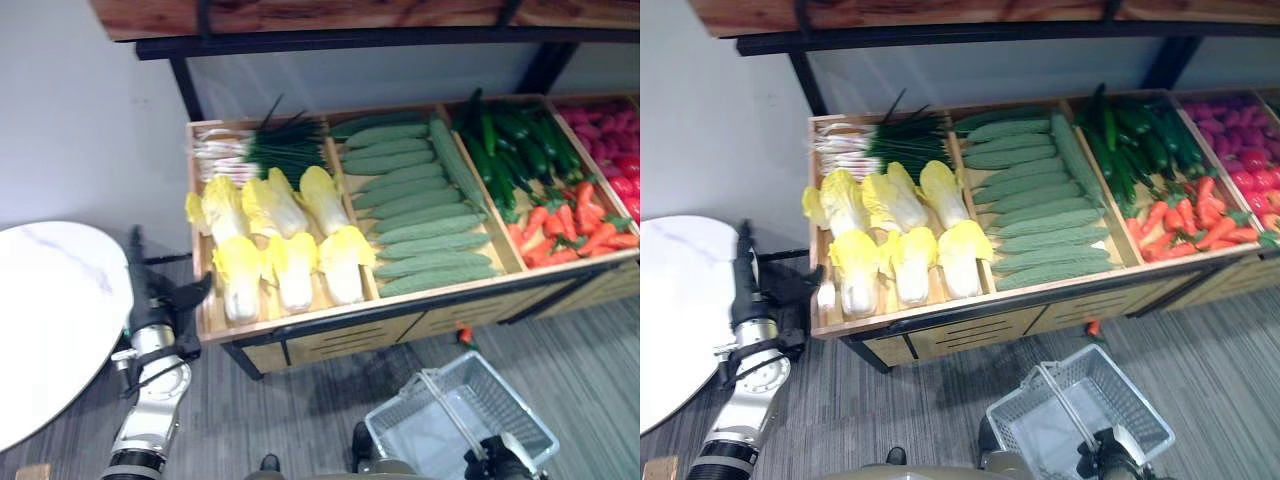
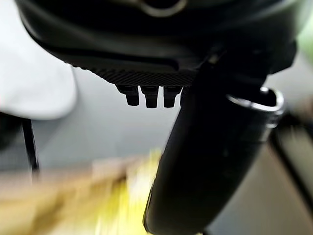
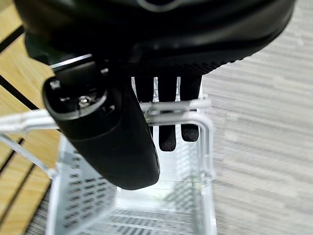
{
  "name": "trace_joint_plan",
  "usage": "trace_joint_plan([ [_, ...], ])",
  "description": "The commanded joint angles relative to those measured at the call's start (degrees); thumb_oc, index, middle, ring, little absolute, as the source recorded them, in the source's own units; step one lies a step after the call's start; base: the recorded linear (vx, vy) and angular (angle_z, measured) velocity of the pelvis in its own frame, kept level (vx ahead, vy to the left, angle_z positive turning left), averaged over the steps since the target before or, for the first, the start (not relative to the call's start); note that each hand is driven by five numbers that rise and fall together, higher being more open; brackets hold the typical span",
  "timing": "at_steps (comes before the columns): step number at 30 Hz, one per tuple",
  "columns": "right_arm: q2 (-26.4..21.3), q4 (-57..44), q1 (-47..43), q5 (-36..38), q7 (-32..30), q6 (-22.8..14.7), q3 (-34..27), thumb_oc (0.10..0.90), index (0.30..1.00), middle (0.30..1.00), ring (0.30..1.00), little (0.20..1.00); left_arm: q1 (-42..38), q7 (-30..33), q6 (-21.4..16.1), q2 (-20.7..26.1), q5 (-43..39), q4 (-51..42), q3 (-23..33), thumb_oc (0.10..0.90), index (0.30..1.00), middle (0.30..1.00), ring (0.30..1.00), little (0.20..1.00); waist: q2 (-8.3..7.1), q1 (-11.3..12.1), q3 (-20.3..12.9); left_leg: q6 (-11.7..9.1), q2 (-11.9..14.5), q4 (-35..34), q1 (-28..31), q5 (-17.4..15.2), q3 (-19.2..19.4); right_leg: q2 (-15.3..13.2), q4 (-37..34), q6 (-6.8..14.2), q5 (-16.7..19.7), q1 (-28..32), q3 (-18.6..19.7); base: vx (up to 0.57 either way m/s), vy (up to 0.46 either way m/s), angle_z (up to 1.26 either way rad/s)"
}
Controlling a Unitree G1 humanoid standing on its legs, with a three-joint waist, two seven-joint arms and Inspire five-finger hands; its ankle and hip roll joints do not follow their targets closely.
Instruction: Get the vegetables into the basket
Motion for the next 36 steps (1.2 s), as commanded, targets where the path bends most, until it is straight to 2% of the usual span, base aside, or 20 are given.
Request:
trace_joint_plan([
  [1, -2.5, 2.6, -1.6, -0.3, -1.6, -1.1, 1.8, 0.4, 0.3, 0.3, 0.3, 0.3, -6.0, -0.9, -4.5, 3.9, 2.9, -1.3, 2.0, 0.9, 1.0, 1.0, 1.0, 1.0, -2.41, 0.7, -1.5, -1.0, 2.1, 0.0, -2.6, -0.5, -1.7, -6.3, 0.3, 6.6, -2.7, 2.3, 0.2, 0.02, -0.016, -0.07],
  [6, -2.1, 2.2, -1.6, -0.2, -2.1, -1.3, 1.9, 0.4, 0.3, 0.3, 0.3, 0.3, -7.7, -1.9, -4.1, 2.4, 2.8, -0.1, -1.7, 0.9, 1.0, 1.0, 1.0, 1.0, -2.38, 0.0, -1.8, -1.2, 2.6, 0.0, -2.3, -0.4, -0.7, -5.6, 0.3, 6.4, -2.9, 1.9, 1.0, 0.02, -0.03, -0.11],
  [13, -1.9, 2.6, -1.3, -0.2, -2.9, -1.1, 1.8, 0.4, 0.3, 0.3, 0.3, 0.3, -8.3, 0.2, -2.7, 0.6, 4.0, 2.4, -1.9, 0.9, 1.0, 1.0, 1.0, 1.0, -2.42, -0.3, -2.0, -1.3, 2.8, 0.0, -2.1, -0.5, -0.5, -5.2, 0.3, 6.2, -3.1, 2.2, 1.2, 0.02, -0.022, -0.03],
  [24, -1.1, 3.1, -1.0, -0.8, -4.0, -0.7, 2.7, 0.4, 0.3, 0.3, 0.3, 0.3, -10.1, 2.6, 1.8, -1.9, 6.4, 14.0, -3.7, 0.9, 1.0, 1.0, 1.0, 1.0, -2.57, -0.9, -2.5, -1.4, 3.0, 0.0, -1.4, -0.6, 0.2, -4.9, 0.3, 6.1, -3.4, 2.6, 1.6, 0.01, -0.007, -0.01],
  [25, -1.2, 3.4, -1.1, -1.2, -4.3, -0.3, 2.9, 0.4, 0.3, 0.3, 0.3, 0.3, -11.4, 3.7, 3.5, -2.4, 7.3, 17.2, -4.1, 0.9, 1.0, 1.0, 1.0, 1.0, -2.54, -1.2, -2.7, -1.3, 3.0, 0.0, -1.3, -0.7, 0.3, -4.8, 0.3, 6.1, -3.4, 2.6, 1.7, 0.0, 0.0, 0.0],
  [29, -1.2, 3.3, -1.2, -1.4, -4.5, -0.1, 3.2, 0.4, 0.3, 0.3, 0.3, 0.3, -12.1, 4.2, 5.1, -3.4, 7.1, 20.5, -4.2, 0.9, 1.0, 1.0, 1.0, 1.0, -2.54, -1.4, -2.8, -1.3, 3.1, 0.0, -1.1, -0.8, 0.5, -4.8, 0.3, 6.1, -3.3, 2.6, 1.8, 0.0, 0.0, 0.0],
  [30, -1.3, 3.1, -1.3, -1.5, -4.6, 0.1, 3.4, 0.4, 0.3, 0.3, 0.3, 0.3, -12.7, 4.1, 6.3, -3.4, 7.9, 22.2, -4.8, 0.851, 0.931, 0.931, 0.931, 0.931, -2.53, -1.5, -2.9, -1.3, 3.1, 0.0, -1.0, -0.8, 0.6, -4.7, 0.3, 6.2, -3.4, 2.6, 1.9, 0.0, 0.0, 0.0],
  [31, -1.3, 3.1, -1.3, -1.5, -4.6, 0.1, 3.4, 0.4, 0.3, 0.3, 0.3, 0.3, -12.7, 4.1, 6.2, -3.4, 7.9, 22.3, -4.8, 0.747, 0.786, 0.786, 0.786, 0.786, -2.52, -1.5, -2.9, -1.3, 3.1, 0.0, -1.0, -0.8, 0.6, -4.7, 0.3, 6.2, -3.4, 2.6, 1.9, 0.0, 0.0, 0.0],
  [32, -1.4, 3.2, -1.4, -1.5, -4.5, 0.2, 3.4, 0.4, 0.3, 0.3, 0.3, 0.3, -12.9, 3.5, 6.7, -3.5, 7.9, 22.9, -5.2, 0.402, 0.303, 0.303, 0.303, 0.303, -2.46, -1.6, -2.9, -1.3, 3.1, 0.0, -1.0, -0.9, 0.7, -4.7, 0.3, 6.2, -3.3, 2.6, 1.9, 0.0, 0.0, 0.0],
  [36, -1.7, 3.1, -1.3, -1.6, -4.1, 0.6, 3.4, 0.4, 0.3, 0.3, 0.3, 0.3, -12.9, 2.3, 7.7, -3.3, 7.4, 24.4, -4.8, 0.4, 0.3, 0.3, 0.3, 0.3, -2.32, -1.6, -3.0, -1.3, 3.1, 0.0, -0.7, -0.9, 0.9, -4.7, 0.3, 6.2, -3.4, 2.9, 1.8, 0.0, 0.0, 0.0],
])
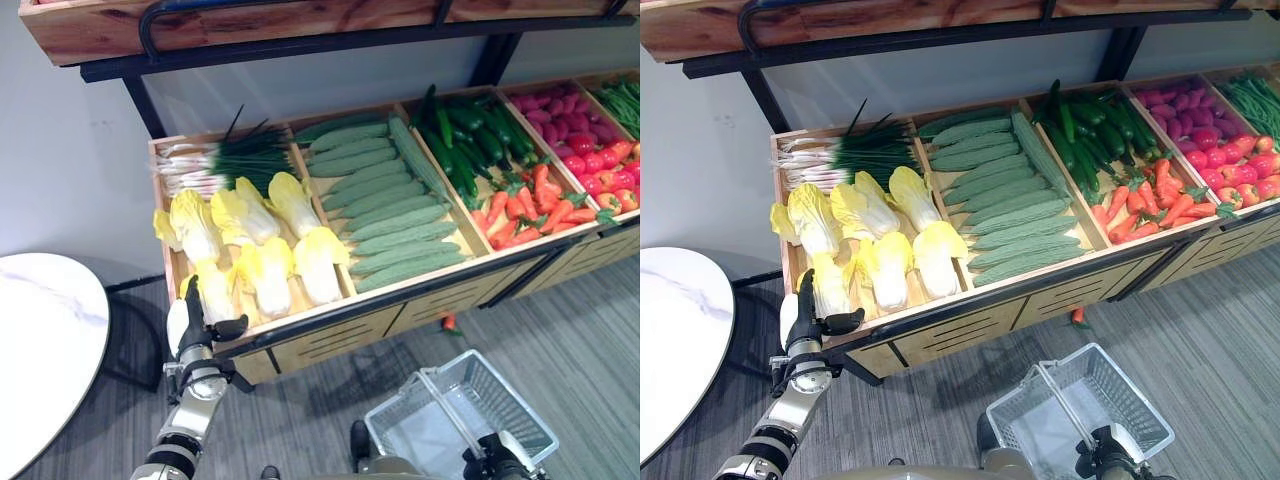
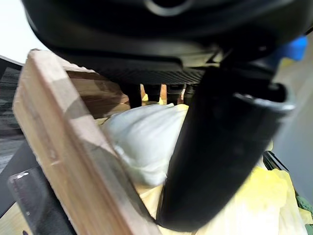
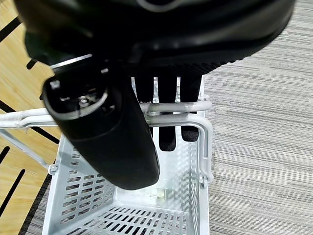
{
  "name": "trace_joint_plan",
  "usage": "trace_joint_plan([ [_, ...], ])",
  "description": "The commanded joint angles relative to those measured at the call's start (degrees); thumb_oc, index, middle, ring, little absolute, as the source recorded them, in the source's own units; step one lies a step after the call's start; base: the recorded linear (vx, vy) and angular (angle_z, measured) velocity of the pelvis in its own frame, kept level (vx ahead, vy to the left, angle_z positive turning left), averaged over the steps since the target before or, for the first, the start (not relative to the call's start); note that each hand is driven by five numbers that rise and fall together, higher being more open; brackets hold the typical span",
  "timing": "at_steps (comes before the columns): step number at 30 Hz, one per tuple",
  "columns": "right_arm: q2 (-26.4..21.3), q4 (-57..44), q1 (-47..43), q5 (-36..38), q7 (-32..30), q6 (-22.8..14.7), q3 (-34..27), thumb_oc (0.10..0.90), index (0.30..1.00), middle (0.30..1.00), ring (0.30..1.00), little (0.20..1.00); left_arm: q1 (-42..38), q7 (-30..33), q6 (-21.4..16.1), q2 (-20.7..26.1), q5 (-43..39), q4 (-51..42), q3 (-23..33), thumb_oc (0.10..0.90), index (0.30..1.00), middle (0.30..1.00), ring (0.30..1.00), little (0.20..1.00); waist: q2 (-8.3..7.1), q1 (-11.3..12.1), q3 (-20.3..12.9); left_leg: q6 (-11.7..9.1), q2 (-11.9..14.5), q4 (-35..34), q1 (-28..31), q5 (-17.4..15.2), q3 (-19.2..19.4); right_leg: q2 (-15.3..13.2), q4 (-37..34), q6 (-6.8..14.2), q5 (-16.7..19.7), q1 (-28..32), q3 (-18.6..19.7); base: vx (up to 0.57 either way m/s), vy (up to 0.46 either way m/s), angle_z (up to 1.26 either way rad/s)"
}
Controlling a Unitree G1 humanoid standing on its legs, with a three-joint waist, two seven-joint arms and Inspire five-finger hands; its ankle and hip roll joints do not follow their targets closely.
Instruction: Get the vegetables into the basket
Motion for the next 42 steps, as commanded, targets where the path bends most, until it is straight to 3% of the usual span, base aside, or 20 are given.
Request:
trace_joint_plan([
  [1, -2.0, 2.0, -2.3, -0.9, -2.8, 0.0, 2.2, 0.4, 0.3, 0.3, 0.3, 0.3, -5.6, -0.4, -0.3, 2.7, 0.4, 2.6, -0.1, 0.4, 0.3, 0.3, 0.3, 0.3, -2.87, -0.3, -1.2, -1.3, 2.6, 0.0, -1.6, -0.8, -1.7, -5.6, 0.3, 6.0, -3.6, 3.1, -0.3, 0.0, 0.0, 0.0],
  [6, -2.1, 2.7, -2.3, -1.3, -2.5, 0.4, 2.0, 0.4, 0.3, 0.3, 0.3, 0.3, -5.2, -0.2, -1.2, 2.7, -1.5, -1.5, 1.4, 0.4, 0.3, 0.3, 0.3, 0.3, -2.84, -0.1, -1.3, -1.2, 2.5, 0.0, -1.5, -1.0, -2.2, -5.8, 0.3, 6.1, -3.6, 3.4, -0.6, 0.0, 0.0, 0.0],
  [9, -1.9, 2.9, -2.3, -1.3, -2.6, 0.3, 1.5, 0.4, 0.3, 0.3, 0.3, 0.3, -4.1, 0.5, -3.8, 3.9, -2.1, -15.7, 3.8, 0.4, 0.3, 0.3, 0.3, 0.3, -2.93, 0.5, -1.1, -1.1, 2.4, 0.0, -1.7, -1.0, -2.6, -6.0, 0.3, 6.1, -3.7, 3.5, -1.0, 0.0, 0.003, 0.01],
  [10, -1.9, 2.9, -2.3, -1.3, -2.6, 0.3, 1.5, 0.4, 0.3, 0.3, 0.3, 0.3, -4.0, 0.4, -3.6, 3.9, -2.1, -16.0, 3.9, 0.4, 0.3, 0.3, 0.3, 0.3, -2.94, 0.5, -1.1, -1.1, 2.4, 0.0, -1.7, -1.0, -2.6, -6.0, 0.3, 6.1, -3.7, 3.6, -1.0, -0.02, 0.015, 0.03],
  [11, -1.6, 3.0, -2.2, -1.1, -2.6, 0.1, 1.3, 0.4, 0.3, 0.3, 0.3, 0.3, -3.4, 0.3, -6.4, 4.3, -3.6, -23.3, 5.0, 0.4, 0.3, 0.3, 0.3, 0.3, -3.07, 0.8, -0.9, -1.0, 2.3, 0.0, -1.8, -1.1, -2.8, -6.2, 0.3, 6.2, -3.6, 3.6, -1.3, -0.01, 0.006, 0.04],
  [14, -1.3, 2.6, -2.2, -0.6, -2.5, -0.2, 1.3, 0.4, 0.3, 0.3, 0.3, 0.3, -2.6, -0.7, -9.0, 5.1, -6.0, -29.7, 5.9, 0.4, 0.3, 0.3, 0.3, 0.3, -3.24, 1.0, -0.6, -0.9, 2.1, 0.0, -1.9, -1.1, -3.0, -6.4, 0.3, 6.2, -3.5, 3.7, -1.4, -0.01, 0.007, 0.01],
  [15, -1.1, 2.1, -2.2, 0.2, -2.0, -0.6, 1.3, 0.4, 0.3, 0.3, 0.3, 0.3, -1.1, -4.2, -12.8, 6.8, -10.4, -35.7, 6.3, 0.4, 0.3, 0.3, 0.3, 0.3, -3.3, 1.3, -0.4, -0.9, 2.0, 0.0, -2.0, -1.1, -3.1, -6.5, 0.3, 6.2, -3.5, 3.7, -1.4, -0.03, 0.034, 0.03],
  [16, -1.3, 2.1, -2.1, 1.2, -1.2, -0.9, 1.0, 0.4, 0.3, 0.3, 0.3, 0.3, 1.5, -11.3, -16.6, 8.4, -20.8, -38.6, 6.7, 0.4, 0.3, 0.3, 0.3, 0.3, -3.28, 1.5, -0.3, -0.9, 1.9, 0.0, -1.9, -1.0, -3.2, -6.7, 0.3, 6.3, -3.4, 3.7, -1.3, -0.04, 0.042, 0.03],
  [17, -1.3, 2.2, -2.1, 1.4, -0.6, -1.0, 1.1, 0.4, 0.3, 0.3, 0.3, 0.3, 2.3, -14.2, -17.4, 8.3, -26.5, -38.9, 6.8, 0.4, 0.3, 0.3, 0.3, 0.3, -3.25, 1.6, -0.4, -0.9, 1.8, 0.0, -1.9, -1.0, -3.2, -6.8, 0.3, 6.3, -3.4, 3.7, -1.3, -0.02, 0.03, 0.03],
  [18, -1.3, 2.1, -2.0, 1.4, -0.6, -1.0, 1.1, 0.4, 0.3, 0.3, 0.3, 0.3, 2.4, -14.5, -17.4, 8.3, -26.7, -38.9, 6.9, 0.4, 0.3, 0.3, 0.3, 0.3, -3.26, 1.6, -0.4, -0.9, 1.8, 0.0, -1.9, -1.1, -3.1, -6.8, 0.3, 6.3, -3.4, 3.7, -1.3, 0.0, 0.0, 0.0],
  [19, -1.6, 2.2, -2.0, 1.7, 0.2, -1.1, 0.5, 0.4, 0.3, 0.3, 0.3, 0.3, 4.1, -21.9, -17.1, 8.6, -36.6, -40.5, 6.1, 0.4, 0.3, 0.3, 0.3, 0.3, -3.14, 1.7, -0.4, -0.9, 1.6, 0.0, -1.9, -1.0, -3.3, -6.9, 0.3, 6.4, -3.3, 3.7, -1.3, 0.0, 0.025, 0.03],
  [22, -1.5, 1.8, -1.7, 1.4, 1.9, -1.4, 0.1, 0.4, 0.3, 0.3, 0.3, 0.3, 7.1, -31.3, -16.3, 9.3, -45.6, -42.5, 4.8, 0.4, 0.3, 0.3, 0.3, 0.3, -3.09, 1.8, -0.6, -0.8, 1.4, 0.0, -1.7, -1.2, -3.4, -7.2, 0.3, 6.4, -3.2, 4.0, -1.2, 0.0, 0.022, 0.0],
  [27, -1.6, 1.5, -1.3, 0.8, 3.4, -2.2, -0.6, 0.4, 0.3, 0.3, 0.3, 0.3, 9.3, -38.3, -15.0, 11.7, -51.4, -43.5, 2.3, 0.4, 0.3, 0.3, 0.3, 0.3, -3.26, 2.0, -0.9, -0.4, 1.0, 0.0, -1.4, -1.4, -3.5, -7.6, 0.3, 6.7, -3.1, 4.2, -1.1, 0.0, 0.013, 0.0],
  [37, -1.5, 1.9, -1.6, 0.8, 3.6, -2.2, -1.8, 0.4, 0.3, 0.3, 0.3, 0.3, 9.0, -41.6, -14.2, 13.4, -53.4, -45.2, -0.2, 0.4, 0.3, 0.3, 0.3, 0.3, -4.0, 2.3, -0.5, 0.7, -0.2, 0.0, 0.2, -2.1, -2.2, -8.5, 0.8, 7.4, -2.7, 4.6, -0.5, 0.0, 0.054, -0.01],
  [42, -1.8, 0.9, -1.7, 0.9, 4.1, -1.9, -2.5, 0.4, 0.3, 0.3, 0.3, 0.3, 6.8, -42.9, -14.4, 15.3, -54.0, -46.4, -2.2, 0.4, 0.3, 0.3, 0.3, 0.3, -5.43, 1.5, 1.8, 3.2, -2.9, 4.5, -0.7, -5.0, -0.1, -10.7, 6.8, 9.4, -0.3, 0.4, 3.2, -0.07, 0.157, -0.15],
])
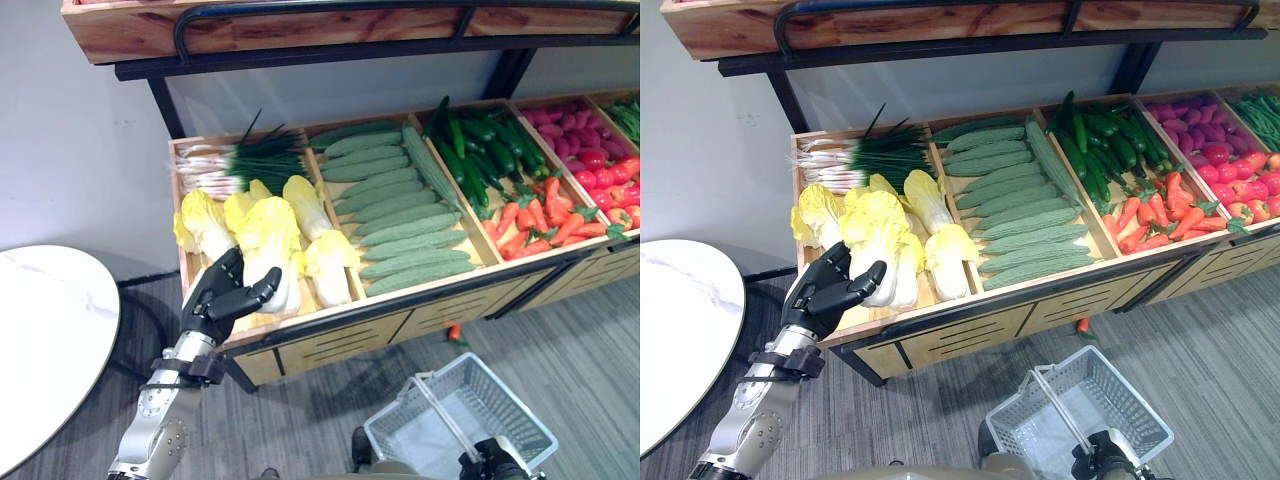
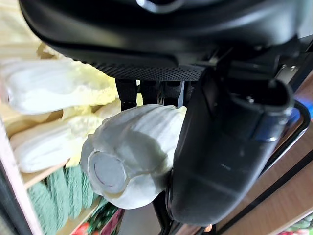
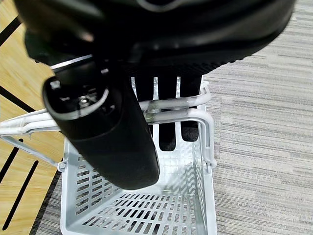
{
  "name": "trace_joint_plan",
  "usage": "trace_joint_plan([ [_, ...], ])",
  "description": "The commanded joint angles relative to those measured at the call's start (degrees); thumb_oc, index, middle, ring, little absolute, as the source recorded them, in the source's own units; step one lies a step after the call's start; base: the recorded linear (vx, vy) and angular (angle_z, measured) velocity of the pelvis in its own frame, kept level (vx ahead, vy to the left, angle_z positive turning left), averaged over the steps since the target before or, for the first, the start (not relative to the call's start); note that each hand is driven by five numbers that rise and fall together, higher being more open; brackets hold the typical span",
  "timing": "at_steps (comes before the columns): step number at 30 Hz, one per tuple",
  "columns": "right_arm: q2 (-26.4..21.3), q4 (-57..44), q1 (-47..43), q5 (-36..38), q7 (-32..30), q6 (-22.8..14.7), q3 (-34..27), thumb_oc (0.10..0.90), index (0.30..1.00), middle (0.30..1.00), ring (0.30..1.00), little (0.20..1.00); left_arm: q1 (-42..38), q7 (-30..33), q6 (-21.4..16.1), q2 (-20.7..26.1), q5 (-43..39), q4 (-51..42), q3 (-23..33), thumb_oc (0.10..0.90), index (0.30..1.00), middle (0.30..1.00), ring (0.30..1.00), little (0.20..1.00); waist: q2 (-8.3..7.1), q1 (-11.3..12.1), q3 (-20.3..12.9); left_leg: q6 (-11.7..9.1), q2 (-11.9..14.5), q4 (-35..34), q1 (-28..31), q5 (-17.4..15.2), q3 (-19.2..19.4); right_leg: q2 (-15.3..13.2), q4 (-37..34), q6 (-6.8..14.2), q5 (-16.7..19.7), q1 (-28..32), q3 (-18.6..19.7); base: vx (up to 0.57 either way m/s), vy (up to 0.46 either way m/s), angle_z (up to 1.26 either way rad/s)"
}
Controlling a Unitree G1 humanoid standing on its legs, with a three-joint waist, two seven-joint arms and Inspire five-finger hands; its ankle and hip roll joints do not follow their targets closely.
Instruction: Get the vegetables into the basket
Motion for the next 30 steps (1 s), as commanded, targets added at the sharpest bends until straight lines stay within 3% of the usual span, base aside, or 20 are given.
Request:
trace_joint_plan([
  [1, -1.9, 0.6, -1.9, 0.5, -0.7, -1.1, 0.4, 0.4, 0.3, 0.3, 0.3, 0.3, -7.2, -3.3, -5.3, 3.3, -1.1, -9.5, 1.2, 0.4, 0.3, 0.3, 0.3, 0.3, -4.09, -0.8, -0.2, 2.2, -0.8, 4.5, -2.8, -4.5, -0.8, -9.1, 6.4, 8.3, -1.0, -1.1, 1.7, -0.09, 0.123, -0.18],
  [3, -2.0, -0.3, -1.9, 0.4, -0.7, -1.0, 0.4, 0.4, 0.3, 0.3, 0.3, 0.3, -7.8, -3.6, -5.5, 3.6, -1.0, -9.4, 0.7, 0.4, 0.3, 0.3, 0.3, 0.3, -4.8, -1.6, 0.9, 2.9, -2.2, 4.4, -2.9, -4.7, 0.6, -10.0, 6.0, 9.9, 3.5, -2.9, 3.9, -0.15, 0.158, -0.41],
  [4, -2.1, -0.8, -2.1, 0.6, -1.0, -0.8, -0.1, 0.4, 0.3, 0.3, 0.3, 0.3, -8.6, -3.5, -5.8, 4.4, -0.4, -9.2, 0.3, 0.4, 0.3, 0.3, 0.3, 0.3, -5.06, -2.4, 1.6, 3.3, -3.2, 4.6, -3.5, -4.7, 2.4, -10.9, 4.4, 10.7, 8.1, -5.1, 5.4, -0.23, 0.151, -0.64],
  [6, -2.1, -1.0, -2.2, 0.7, -1.0, -0.8, -0.1, 0.4, 0.3, 0.3, 0.3, 0.3, -8.7, -3.5, -5.8, 4.7, -0.4, -9.1, 0.5, 0.4, 0.3, 0.3, 0.3, 0.3, -4.93, -2.3, 1.9, 3.4, -3.0, 4.9, -4.2, -4.6, 3.3, -11.2, 4.0, 10.7, 8.6, -6.1, 5.5, -0.19, 0.09, -0.79],
  [7, -2.0, -0.5, -2.5, 0.9, -1.2, -0.5, -0.2, 0.4, 0.3, 0.3, 0.3, 0.3, -8.8, -3.8, -5.6, 5.2, -0.4, -8.7, 0.3, 0.4, 0.3, 0.3, 0.3, 0.3, -3.99, -1.6, 2.9, 3.9, -2.4, 5.7, -5.2, -4.6, 4.9, -11.9, 4.9, 9.6, 6.5, -6.5, 1.9, -0.14, 0.062, -0.81],
  [8, -2.0, -0.5, -2.5, 0.9, -1.2, -0.5, -0.2, 0.4, 0.3, 0.3, 0.3, 0.3, -8.8, -3.8, -5.6, 5.2, -0.4, -8.7, 0.3, 0.4, 0.3, 0.3, 0.3, 0.3, -4.13, -1.6, 2.8, 3.9, -2.5, 5.7, -5.4, -4.5, 4.9, -12.0, 4.9, 9.6, 6.6, -6.7, 2.0, -0.32, 0.127, -0.74],
  [9, -2.2, -0.5, -2.7, 0.4, -1.2, -0.5, -0.1, 0.4, 0.3, 0.3, 0.3, 0.3, -8.9, -3.8, -5.5, 5.5, -0.4, -8.7, 0.5, 0.4, 0.3, 0.3, 0.3, 0.3, -3.18, -0.6, 3.2, 4.3, -1.8, 6.4, -6.8, -4.0, 6.9, -13.2, 9.3, 8.3, 2.6, -6.1, -4.8, -0.28, 0.111, -0.93],
  [10, -2.2, -0.8, -2.7, 0.3, -1.4, -0.5, -0.1, 0.4, 0.3, 0.3, 0.3, 0.3, -8.8, -3.8, -5.4, 5.5, -0.4, -8.6, 0.8, 0.4, 0.3, 0.3, 0.3, 0.3, -2.58, -0.2, 3.5, 4.4, -1.3, 6.9, -7.4, -3.7, 8.4, -13.6, 12.8, 7.7, 0.3, -5.4, -8.2, -0.32, 0.144, -0.86],
  [12, -2.4, -0.7, -2.5, -0.1, -1.3, -0.5, -0.1, 0.4, 0.3, 0.3, 0.3, 0.3, -8.2, -4.0, -5.0, 5.4, -0.4, -9.0, 1.7, 0.4, 0.3, 0.3, 0.3, 0.3, -2.08, 0.4, 3.0, 4.7, -0.9, 6.8, -8.1, -3.1, 10.2, -13.8, 17.0, 6.9, -2.1, -4.2, -10.5, -0.17, 0.081, -0.67],
  [15, -2.4, 0.0, -2.3, -0.3, -1.1, -0.5, -0.2, 0.4, 0.3, 0.3, 0.3, 0.3, -7.2, -4.2, -5.0, 5.7, -0.4, -10.0, 2.7, 0.4, 0.3, 0.3, 0.3, 0.3, -1.75, 0.8, 2.2, 4.9, -0.5, 6.9, -8.5, -2.7, 12.4, -13.6, 20.4, 6.5, -4.1, -2.9, -10.9, -0.06, 0.005, -0.73],
  [16, -2.4, 0.0, -2.3, -0.3, -1.0, -0.5, 0.0, 0.4, 0.3, 0.3, 0.3, 0.3, -7.3, -4.4, -4.9, 5.6, -0.2, -10.1, 2.7, 0.4, 0.3, 0.3, 0.3, 0.3, -1.73, 1.1, 1.8, 4.5, -0.6, 7.0, -8.2, -3.8, 12.0, -13.6, 20.8, 7.3, -5.6, -1.7, -11.0, 0.0, -0.097, -0.78],
  [18, -2.3, 0.0, -2.5, -0.3, -1.1, -0.6, 0.2, 0.4, 0.3, 0.3, 0.3, 0.3, -6.8, -4.7, -4.9, 5.3, -0.2, -9.8, 3.7, 0.4, 0.3, 0.3, 0.3, 0.3, -2.3, 2.1, 1.1, 3.7, -0.1, 7.7, -8.3, -3.5, 14.7, -13.8, 16.2, 7.5, -6.4, 1.0, -14.7, 0.0, -0.166, -0.61],
  [22, -2.6, 0.2, -2.1, -0.4, -1.1, -0.3, 0.0, 0.4, 0.3, 0.3, 0.3, 0.3, -6.5, -4.7, -4.8, 4.5, -0.4, -10.0, 4.0, 0.4, 0.3, 0.3, 0.3, 0.3, -1.93, 1.4, 0.3, 2.1, 1.7, 8.8, -8.4, -2.4, 16.1, -11.3, 11.4, 6.5, -9.2, 3.1, -16.0, 0.0, -0.22, -0.56],
  [30, -5.9, -0.1, -1.8, 2.0, -3.1, -0.2, -2.5, 0.4, 0.3, 0.3, 0.3, 0.3, -8.5, -4.4, -4.3, 2.2, -1.5, -9.9, 1.2, 0.4, 0.3, 0.3, 0.3, 0.3, 1.22, -1.5, 1.4, -2.2, 6.3, 8.8, -9.1, 2.6, 17.2, -6.2, 6.0, 4.0, -10.7, 4.7, -14.6, -0.03, -0.214, -0.18],
])
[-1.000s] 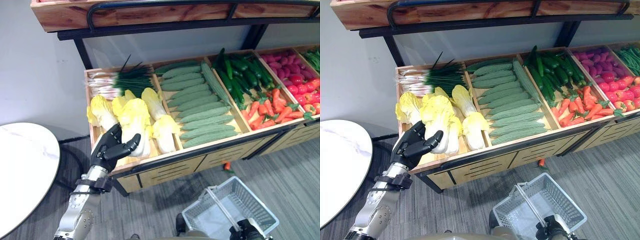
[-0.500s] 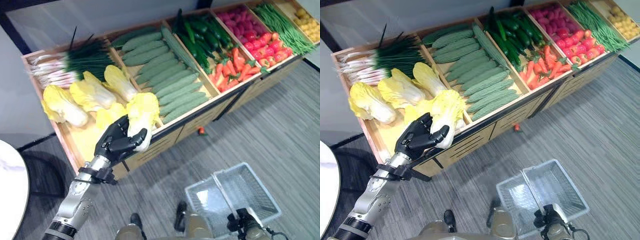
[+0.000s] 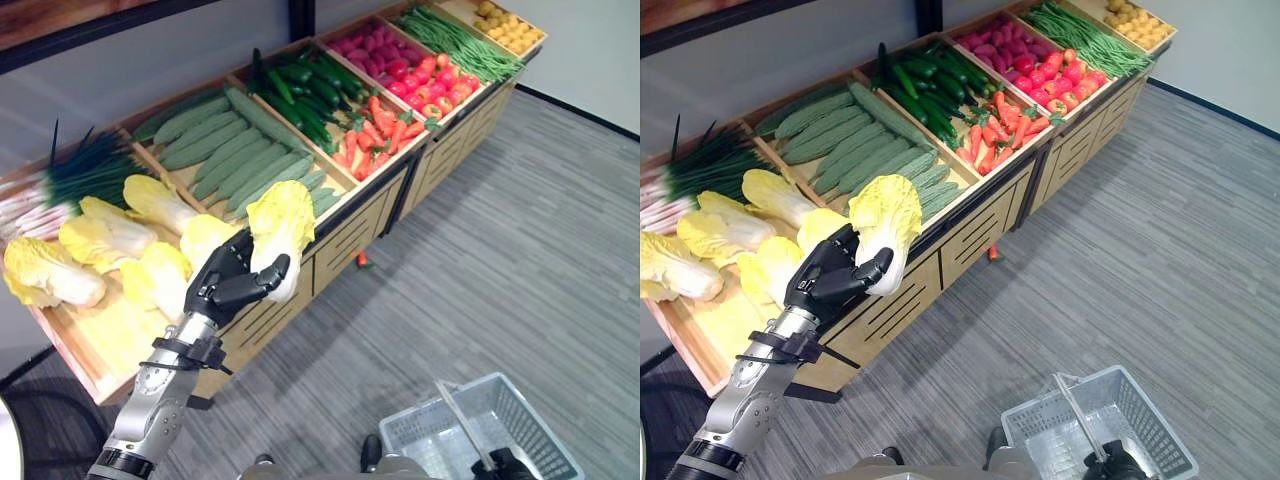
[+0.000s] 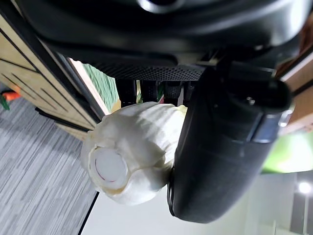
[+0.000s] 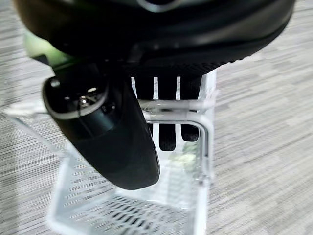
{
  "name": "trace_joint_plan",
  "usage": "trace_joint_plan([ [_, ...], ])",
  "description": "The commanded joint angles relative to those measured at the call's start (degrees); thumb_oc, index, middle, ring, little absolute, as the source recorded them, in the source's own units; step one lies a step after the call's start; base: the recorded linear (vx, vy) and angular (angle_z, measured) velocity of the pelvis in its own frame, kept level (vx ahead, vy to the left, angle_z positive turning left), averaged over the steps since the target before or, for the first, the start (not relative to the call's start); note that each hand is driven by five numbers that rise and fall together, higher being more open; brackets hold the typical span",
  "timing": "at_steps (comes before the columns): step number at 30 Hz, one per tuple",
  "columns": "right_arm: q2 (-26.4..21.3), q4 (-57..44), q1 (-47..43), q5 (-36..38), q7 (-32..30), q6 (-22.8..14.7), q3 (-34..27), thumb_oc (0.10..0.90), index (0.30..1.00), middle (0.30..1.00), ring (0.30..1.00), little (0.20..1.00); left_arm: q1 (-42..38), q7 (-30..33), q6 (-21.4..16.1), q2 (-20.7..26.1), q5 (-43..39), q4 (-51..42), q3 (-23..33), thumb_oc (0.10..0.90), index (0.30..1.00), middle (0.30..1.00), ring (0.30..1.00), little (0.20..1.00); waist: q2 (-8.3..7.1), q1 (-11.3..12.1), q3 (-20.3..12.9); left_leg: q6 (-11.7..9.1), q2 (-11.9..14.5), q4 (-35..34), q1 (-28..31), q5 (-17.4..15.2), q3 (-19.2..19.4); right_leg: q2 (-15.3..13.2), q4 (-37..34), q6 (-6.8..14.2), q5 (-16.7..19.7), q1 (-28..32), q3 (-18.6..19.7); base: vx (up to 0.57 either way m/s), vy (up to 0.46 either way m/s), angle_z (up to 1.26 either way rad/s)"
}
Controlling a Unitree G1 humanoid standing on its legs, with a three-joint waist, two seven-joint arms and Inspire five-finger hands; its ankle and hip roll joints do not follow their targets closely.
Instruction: Get the vegetables into the basket
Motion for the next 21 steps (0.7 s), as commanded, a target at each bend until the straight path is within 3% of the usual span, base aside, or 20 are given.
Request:
trace_joint_plan([
  [1, -3.2, 0.1, -4.4, 2.2, -3.3, -1.6, -0.7, 0.4, 0.3, 0.3, 0.3, 0.3, -4.6, -1.3, -4.5, 0.1, -1.8, -9.8, 1.3, 0.4, 0.3, 0.3, 0.3, 0.3, -1.95, -0.8, 0.4, -4.1, 0.9, 3.9, -6.7, 1.3, -2.9, -3.7, 0.6, 4.1, -3.5, 1.8, -1.6, -0.04, -0.237, -0.23],
  [3, -4.4, -1.3, -4.7, 2.8, -3.6, -2.1, -0.8, 0.4, 0.3, 0.3, 0.3, 0.3, -5.3, -1.4, -4.4, -0.2, -1.6, -9.4, 0.6, 0.4, 0.3, 0.3, 0.3, 0.3, -1.54, -1.0, 1.6, -5.8, 3.2, 8.4, -8.0, 2.2, -3.9, -2.4, -0.1, 2.8, -3.9, 2.7, -0.9, -0.07, -0.226, -0.21],
  [4, -5.0, -1.8, -5.4, 2.9, -3.8, -2.2, -0.4, 0.4, 0.3, 0.3, 0.3, 0.3, -5.6, -1.3, -4.6, -0.3, -1.4, -9.2, 0.6, 0.4, 0.3, 0.3, 0.3, 0.3, -1.47, -0.6, 2.2, -5.4, 3.3, 9.8, -8.8, 4.0, -5.5, -1.9, -0.2, 1.9, -3.2, 2.0, -0.2, -0.1, -0.153, -0.16],
  [6, -6.2, -2.8, -6.8, 2.8, -4.1, -2.3, 0.4, 0.4, 0.3, 0.3, 0.3, 0.3, -6.0, -0.9, -4.8, -1.0, -0.8, -9.0, -0.1, 0.4, 0.3, 0.3, 0.3, 0.3, -1.2, 0.8, 2.7, -5.2, 0.0, 8.5, -10.1, 4.9, -14.5, -1.6, -0.4, 1.9, -3.1, 1.6, 1.8, -0.02, -0.056, -0.58],
  [7, -6.8, -3.8, -8.2, 3.2, -4.5, -2.7, 0.9, 0.4, 0.3, 0.3, 0.3, 0.3, -5.9, -0.3, -5.1, -1.4, -0.3, -8.9, -0.4, 0.4, 0.3, 0.3, 0.3, 0.3, -1.2, 2.5, 2.6, -4.2, -3.8, 4.9, -10.6, 2.2, -23.7, -1.4, -0.3, 2.2, -2.9, 1.1, 5.0, 0.05, -0.042, -0.85],
  [8, -6.8, -3.8, -8.2, 3.2, -4.5, -2.7, 0.9, 0.4, 0.3, 0.3, 0.3, 0.3, -6.0, -0.3, -5.1, -1.4, -0.3, -8.9, -0.4, 0.4, 0.3, 0.3, 0.3, 0.3, -1.22, 2.5, 2.5, -4.1, -3.9, 4.8, -10.7, 2.4, -23.7, -1.5, -0.3, 2.2, -2.8, 0.9, 5.0, 0.08, -0.051, -0.86],
  [11, -7.3, -4.1, -8.8, 2.8, -4.5, -3.5, 1.9, 0.4, 0.3, 0.3, 0.3, 0.3, -5.8, -0.4, -5.7, -1.2, -0.7, -9.1, -0.4, 0.4, 0.3, 0.3, 0.3, 0.3, -0.97, 3.4, 1.8, -3.7, -5.3, 1.8, -11.9, 3.0, -32.0, -0.5, -0.1, 2.3, -2.8, 0.3, 8.7, 0.07, -0.01, -0.99],
  [12, -7.3, -4.1, -8.8, 2.8, -4.5, -3.5, 1.9, 0.4, 0.3, 0.3, 0.3, 0.3, -5.8, -0.4, -5.7, -1.2, -0.7, -9.1, -0.4, 0.4, 0.3, 0.3, 0.3, 0.3, -0.99, 3.4, 1.9, -3.7, -5.4, 1.7, -11.7, 3.0, -32.0, -0.5, -0.1, 2.3, -2.9, 0.4, 8.7, 0.1, 0.014, -0.88],
  [13, -7.2, -4.7, -9.1, 2.3, -4.3, -3.8, 2.8, 0.4, 0.3, 0.3, 0.3, 0.3, -5.1, -0.2, -6.1, -1.3, -0.8, -9.2, -0.1, 0.4, 0.3, 0.3, 0.3, 0.3, -0.71, 4.3, 1.7, -3.7, -7.6, 0.2, -12.7, 3.7, -38.4, 0.4, -0.2, 2.2, -2.7, 0.2, 11.4, 0.1, 0.023, -0.73],
  [14, -7.3, -4.5, -9.3, 2.2, -4.2, -4.0, 3.1, 0.4, 0.3, 0.3, 0.3, 0.3, -4.9, -0.2, -6.1, -1.3, -0.9, -9.1, 0.2, 0.4, 0.3, 0.3, 0.3, 0.3, -0.6, 4.8, 1.7, -3.7, -8.9, 0.1, -12.9, 3.8, -41.1, 0.7, -0.2, 2.2, -2.7, 0.2, 12.8, 0.09, 0.023, -0.7],
  [16, -7.0, -4.7, -9.3, 2.0, -3.7, -4.3, 3.6, 0.4, 0.3, 0.3, 0.3, 0.3, -3.9, -0.3, -6.2, -0.9, -1.3, -9.4, 1.2, 0.4, 0.3, 0.3, 0.3, 0.3, -0.43, 5.1, 1.6, -3.2, -9.8, 0.6, -12.5, 3.0, -41.8, 1.1, -0.1, 2.4, -2.7, 0.3, 14.8, 0.08, 0.105, -0.96],
  [21, -6.2, -5.8, -7.8, 1.9, -2.7, -4.5, 3.5, 0.4, 0.3, 0.3, 0.3, 0.3, -2.8, -1.3, -5.9, 0.6, -2.1, -10.6, 0.9, 0.4, 0.3, 0.3, 0.3, 0.3, -1.04, 4.3, 0.4, -1.0, -10.7, -1.2, -9.6, 1.6, -38.2, -0.6, 0.4, 3.9, -2.5, 0.3, 17.4, 0.06, 0.19, -0.83],
])
